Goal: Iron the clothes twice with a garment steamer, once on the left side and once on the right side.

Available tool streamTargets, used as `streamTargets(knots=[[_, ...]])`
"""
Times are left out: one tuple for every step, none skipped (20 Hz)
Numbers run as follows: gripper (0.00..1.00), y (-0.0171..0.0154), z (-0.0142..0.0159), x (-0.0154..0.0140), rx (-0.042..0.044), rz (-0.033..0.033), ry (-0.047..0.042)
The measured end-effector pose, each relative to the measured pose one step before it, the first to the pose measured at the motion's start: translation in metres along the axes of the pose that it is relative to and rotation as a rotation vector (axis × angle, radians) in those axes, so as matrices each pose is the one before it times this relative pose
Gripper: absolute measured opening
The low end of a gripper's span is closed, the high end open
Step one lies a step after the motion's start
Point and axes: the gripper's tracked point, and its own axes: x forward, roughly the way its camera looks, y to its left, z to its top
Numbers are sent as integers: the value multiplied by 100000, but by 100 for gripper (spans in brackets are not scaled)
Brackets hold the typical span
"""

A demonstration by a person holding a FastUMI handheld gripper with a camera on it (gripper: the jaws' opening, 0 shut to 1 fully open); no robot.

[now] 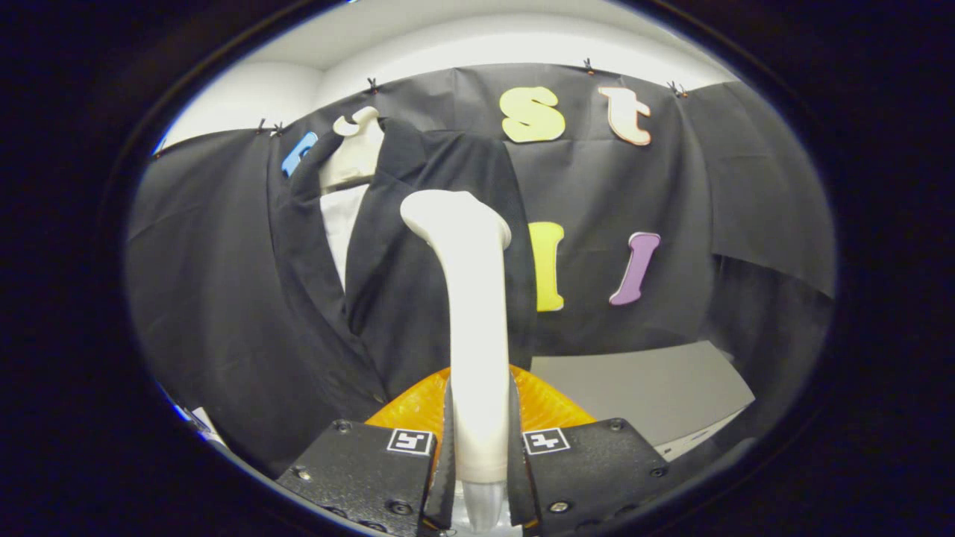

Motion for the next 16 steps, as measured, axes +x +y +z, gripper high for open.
streamTargets(knots=[[31, 281, 831, 446, -207, -2165, -3133], [31, 209, 883, 260, -1516, -2322, -2723], [31, 274, 781, 5, -1394, -2067, -2668], [31, 393, 632, -67, -891, -1339, -2836], [31, 443, 674, -210, -683, -747, -3179], [31, 401, 835, 132, -1773, -319, -3130], [31, 267, 732, 44, -1789, -484, -2823], [31, -30, 259, 58, -1774, -720, -1968], [31, -73, 115, -11, -1016, -1192, -1064], [31, -44, -5, -233, -48, -1651, -1295], [31, 64, 127, 17, -732, -2061, -1308], [31, -119, -251, 81, -934, -2199, -752], [31, 213, -608, 182, -850, -1231, -267], [31, 291, -639, 574, -941, 31, 1493], [31, 392, -802, 329, -403, 257, 1238], [31, 359, -873, 396, -692, -477, 779]])
